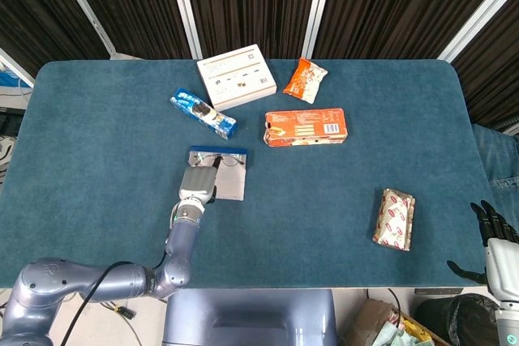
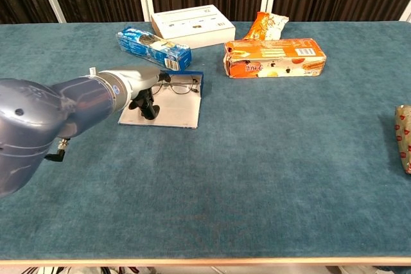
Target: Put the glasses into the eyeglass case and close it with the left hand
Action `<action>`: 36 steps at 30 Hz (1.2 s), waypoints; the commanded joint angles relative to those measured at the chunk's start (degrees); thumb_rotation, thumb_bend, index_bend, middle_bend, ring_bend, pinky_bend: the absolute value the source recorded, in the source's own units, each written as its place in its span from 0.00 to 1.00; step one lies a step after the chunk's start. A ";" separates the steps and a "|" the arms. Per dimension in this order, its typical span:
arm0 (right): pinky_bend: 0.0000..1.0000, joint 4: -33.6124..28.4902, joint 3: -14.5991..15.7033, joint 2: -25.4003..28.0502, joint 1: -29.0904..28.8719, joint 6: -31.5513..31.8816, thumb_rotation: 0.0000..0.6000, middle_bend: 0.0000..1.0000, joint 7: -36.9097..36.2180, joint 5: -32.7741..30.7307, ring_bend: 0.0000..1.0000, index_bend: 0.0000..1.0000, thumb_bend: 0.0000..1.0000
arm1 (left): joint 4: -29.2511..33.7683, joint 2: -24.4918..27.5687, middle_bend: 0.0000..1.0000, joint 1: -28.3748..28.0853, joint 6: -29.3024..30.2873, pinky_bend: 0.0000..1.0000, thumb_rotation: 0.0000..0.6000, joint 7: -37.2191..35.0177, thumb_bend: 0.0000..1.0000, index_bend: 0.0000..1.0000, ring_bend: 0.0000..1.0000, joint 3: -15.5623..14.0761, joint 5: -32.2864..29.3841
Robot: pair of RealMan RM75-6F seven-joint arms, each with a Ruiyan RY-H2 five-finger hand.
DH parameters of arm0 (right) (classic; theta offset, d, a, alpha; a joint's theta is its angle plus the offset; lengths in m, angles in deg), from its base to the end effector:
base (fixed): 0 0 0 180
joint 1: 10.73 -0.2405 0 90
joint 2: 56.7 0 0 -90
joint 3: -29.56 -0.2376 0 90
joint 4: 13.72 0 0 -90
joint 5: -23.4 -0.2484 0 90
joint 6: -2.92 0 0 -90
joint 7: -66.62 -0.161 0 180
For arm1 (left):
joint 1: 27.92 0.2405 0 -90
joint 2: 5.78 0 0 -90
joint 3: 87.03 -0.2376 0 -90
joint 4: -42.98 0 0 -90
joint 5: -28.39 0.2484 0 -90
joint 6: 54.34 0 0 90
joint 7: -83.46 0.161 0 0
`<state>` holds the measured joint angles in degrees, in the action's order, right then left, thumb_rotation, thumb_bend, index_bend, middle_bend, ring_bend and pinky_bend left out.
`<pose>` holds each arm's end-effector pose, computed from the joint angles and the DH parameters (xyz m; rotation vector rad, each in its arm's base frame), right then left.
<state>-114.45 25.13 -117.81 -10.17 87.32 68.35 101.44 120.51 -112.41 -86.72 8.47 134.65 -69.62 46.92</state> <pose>-0.3174 -0.1737 0.1260 1.1940 -1.0532 0.8242 -0.0698 0.3638 -0.1329 -1.7156 -1.1262 -0.5459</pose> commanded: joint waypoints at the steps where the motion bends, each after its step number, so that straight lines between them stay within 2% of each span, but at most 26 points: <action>1: 0.16 0.03 0.00 0.00 0.00 0.01 1.00 0.00 -0.03 0.01 0.10 0.07 0.17 | 2.65 1.40 0.76 1.01 1.19 0.80 1.00 -0.19 0.54 0.00 0.79 -1.17 1.73; 3: 0.16 0.06 0.00 0.00 -0.01 -0.03 1.00 0.00 -0.05 0.00 0.10 0.07 0.17 | 4.49 2.36 0.76 1.67 1.96 0.80 1.00 -0.48 0.54 0.01 0.79 -1.87 3.00; 6: 0.16 0.05 0.00 0.00 -0.05 -0.10 1.00 0.00 -0.06 0.01 0.10 0.07 0.17 | 7.74 4.15 0.71 2.94 3.25 0.78 1.00 -1.48 0.53 0.10 0.76 -3.07 5.72; 9: 0.16 0.06 0.02 -0.01 -0.05 -0.03 1.00 0.00 -0.04 0.16 0.10 0.07 0.17 | 11.34 6.44 0.62 4.56 4.51 0.70 1.00 -3.00 0.44 0.19 0.67 -4.43 9.01; 11: 0.16 0.04 0.05 -0.02 -0.04 -0.01 1.00 0.00 -0.02 0.19 0.10 0.07 0.17 | 13.43 8.27 0.53 5.64 5.09 0.59 1.00 -3.40 0.38 0.20 0.55 -5.88 11.01; 14: 0.16 -0.01 0.04 -0.02 -0.02 -0.01 1.00 0.00 -0.01 0.14 0.10 0.07 0.17 | 15.33 10.21 0.34 6.97 5.42 0.38 1.00 -3.86 0.31 0.16 0.29 -8.05 13.53; 17: 0.16 -0.08 0.06 -0.04 -0.02 0.00 1.00 0.00 0.12 0.13 0.10 0.07 0.17 | 16.12 11.26 0.24 8.36 5.40 0.27 1.00 -4.94 0.22 0.14 0.18 -10.47 16.64; 20: 0.16 -0.10 0.11 -0.08 -0.01 0.06 1.00 0.00 0.24 0.27 0.10 0.07 0.17 | 16.26 11.75 0.21 9.58 5.62 0.24 1.00 -6.61 0.20 0.14 0.13 -12.22 20.47; 25: 0.16 -0.21 0.12 -0.01 0.02 0.04 1.00 0.00 -0.05 0.27 0.10 0.07 0.17 | 13.25 10.91 0.15 11.32 6.38 0.12 1.00 -9.39 0.14 0.10 0.02 -13.97 25.98; 31: 0.16 -0.33 0.11 0.19 -0.02 -0.21 1.00 0.00 -0.52 0.15 0.10 0.07 0.17 | 9.28 8.47 0.13 13.11 6.17 0.12 1.00 -15.39 0.14 0.10 0.00 -14.69 33.07; 36: 0.16 -0.36 0.10 0.24 -0.05 -0.36 1.00 0.00 -0.75 0.07 0.10 0.07 0.17 | 5.67 6.01 0.13 13.12 5.75 0.12 1.00 -15.66 0.14 0.10 0.00 -14.05 35.09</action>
<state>-114.82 25.23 -117.57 -10.21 86.97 67.61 101.51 127.33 -105.41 -73.68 14.48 119.09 -83.90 81.34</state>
